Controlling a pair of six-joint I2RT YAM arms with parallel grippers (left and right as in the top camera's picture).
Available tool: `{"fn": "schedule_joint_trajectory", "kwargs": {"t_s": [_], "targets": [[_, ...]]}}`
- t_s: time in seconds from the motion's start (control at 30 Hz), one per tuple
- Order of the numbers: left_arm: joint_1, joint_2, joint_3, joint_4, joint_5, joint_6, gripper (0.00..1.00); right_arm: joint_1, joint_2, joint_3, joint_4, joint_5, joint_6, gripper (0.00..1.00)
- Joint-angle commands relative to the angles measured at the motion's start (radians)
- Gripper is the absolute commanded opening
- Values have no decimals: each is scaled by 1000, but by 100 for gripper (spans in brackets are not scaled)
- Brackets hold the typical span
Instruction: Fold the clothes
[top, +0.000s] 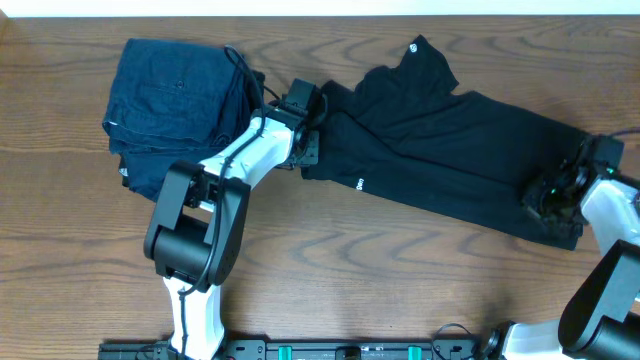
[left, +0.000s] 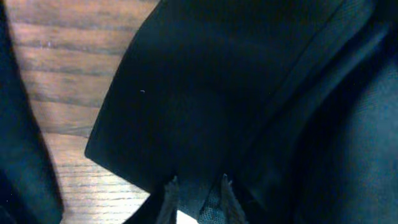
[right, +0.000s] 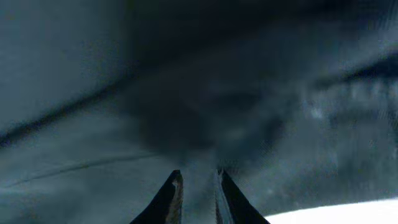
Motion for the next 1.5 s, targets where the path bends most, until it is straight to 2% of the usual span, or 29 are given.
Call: {"fn": "schedule_joint_trajectory", "kwargs": {"t_s": [0.0,0.27,0.43,0.5,0.57,0.73,0.87,1.07,1.23,1.47], "targets": [[2,14,-10,-36,7,6,23,3,2,-47,-2,66,34,14],[2,14,-10,-214,7,-35,20,0,2,-141,116,154,74,10],[2,14,-10,-377,7,-69,15,0,2,-169,184,194,73,10],[2,14,-10,-417,7,-74,15,-1,2,-169,192,197,73,11],[2,13,-10,-446,7,-73,10,0,1,-169,200,193,68,12],[2,-39,13,-454,7,-73,6,0,-8,-95,132,116,26,6],[2,-145,62,-440,7,-91,6,1,-32,33,23,71,11,6],[2,-304,76,-428,7,-122,8,12,-42,120,-52,-200,-127,3],[2,-340,75,-446,7,-122,8,137,-25,103,-51,-308,-250,1],[2,-329,34,-378,7,-187,8,428,14,99,42,-219,-356,1]]}}
